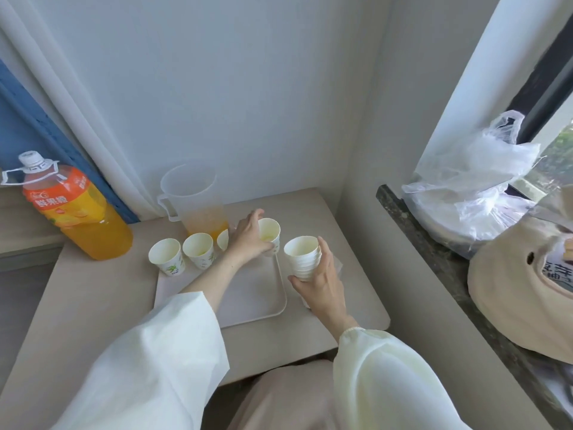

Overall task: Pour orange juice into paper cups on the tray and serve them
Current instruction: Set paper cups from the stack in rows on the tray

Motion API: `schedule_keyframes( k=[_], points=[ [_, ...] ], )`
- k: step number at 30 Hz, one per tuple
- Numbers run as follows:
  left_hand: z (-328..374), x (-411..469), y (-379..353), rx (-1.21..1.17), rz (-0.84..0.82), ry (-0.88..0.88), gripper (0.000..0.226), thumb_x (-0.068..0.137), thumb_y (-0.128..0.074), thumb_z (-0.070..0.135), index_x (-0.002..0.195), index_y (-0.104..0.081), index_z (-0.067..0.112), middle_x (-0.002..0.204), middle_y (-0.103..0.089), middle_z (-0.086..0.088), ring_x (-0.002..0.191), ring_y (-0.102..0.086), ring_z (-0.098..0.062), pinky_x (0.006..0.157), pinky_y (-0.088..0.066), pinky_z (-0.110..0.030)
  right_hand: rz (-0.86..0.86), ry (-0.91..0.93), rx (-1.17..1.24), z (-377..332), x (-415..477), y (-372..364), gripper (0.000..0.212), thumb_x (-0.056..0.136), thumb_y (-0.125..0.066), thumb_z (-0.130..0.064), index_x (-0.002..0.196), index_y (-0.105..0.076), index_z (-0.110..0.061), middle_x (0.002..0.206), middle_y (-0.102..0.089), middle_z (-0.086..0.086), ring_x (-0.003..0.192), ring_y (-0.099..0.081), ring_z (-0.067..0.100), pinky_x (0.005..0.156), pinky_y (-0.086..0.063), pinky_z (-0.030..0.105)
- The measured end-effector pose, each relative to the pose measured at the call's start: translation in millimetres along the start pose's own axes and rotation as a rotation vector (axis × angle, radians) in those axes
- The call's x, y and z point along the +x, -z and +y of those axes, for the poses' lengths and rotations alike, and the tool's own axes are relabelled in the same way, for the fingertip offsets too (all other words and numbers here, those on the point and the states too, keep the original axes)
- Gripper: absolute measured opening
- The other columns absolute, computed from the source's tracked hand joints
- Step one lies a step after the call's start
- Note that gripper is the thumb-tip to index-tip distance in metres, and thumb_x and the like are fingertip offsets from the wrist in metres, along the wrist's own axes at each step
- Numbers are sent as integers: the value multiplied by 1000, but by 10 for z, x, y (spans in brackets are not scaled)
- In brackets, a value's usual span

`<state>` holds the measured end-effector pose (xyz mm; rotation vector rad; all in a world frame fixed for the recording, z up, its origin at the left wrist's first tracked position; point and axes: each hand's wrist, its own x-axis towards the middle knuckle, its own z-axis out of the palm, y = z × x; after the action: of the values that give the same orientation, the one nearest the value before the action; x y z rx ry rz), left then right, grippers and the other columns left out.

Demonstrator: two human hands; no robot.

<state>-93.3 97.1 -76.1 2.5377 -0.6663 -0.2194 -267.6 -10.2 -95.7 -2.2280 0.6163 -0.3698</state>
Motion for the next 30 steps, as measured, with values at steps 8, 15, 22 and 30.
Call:
schedule_keyframes(
  k=[8, 15, 22, 30],
  points=[
    [-128, 242, -212, 190, -58, 2, 83, 77, -75, 36, 143, -28, 16, 148, -40, 0, 135, -40, -21, 114, -6, -48, 25, -32, 100, 69, 179, -88, 96, 78, -74, -34, 151, -11, -27, 152, -24, -14, 136, -27, 5, 97, -30, 21],
    [-284, 288, -192, 207, -72, 40, 87, 72, -74, 26, 145, -27, 19, 146, -43, -1, 135, -39, -23, 114, -8, -45, 46, -4, 144, 1, 227, -172, 97, 78, -78, -29, 151, -15, -14, 152, -29, -2, 137, -30, 11, 99, -22, 10],
    [-311, 253, -255, 136, -83, 19, 89, 78, -74, 27, 148, -19, 19, 150, -37, -2, 139, -33, -22, 113, -7, -44, 43, 21, 110, 10, 156, -204, 97, 79, -76, -34, 152, -13, -16, 154, -26, -6, 138, -29, 10, 99, -28, 15],
    [-389, 241, -219, 215, -166, 12, 114, 68, -81, 33, 153, -6, 21, 156, -24, -3, 145, -17, -15, 115, 5, -52, 25, 19, 108, 43, 166, -238, 97, 80, -76, -33, 152, -13, -17, 154, -26, -5, 139, -28, 11, 102, -25, 15]
  ],
)
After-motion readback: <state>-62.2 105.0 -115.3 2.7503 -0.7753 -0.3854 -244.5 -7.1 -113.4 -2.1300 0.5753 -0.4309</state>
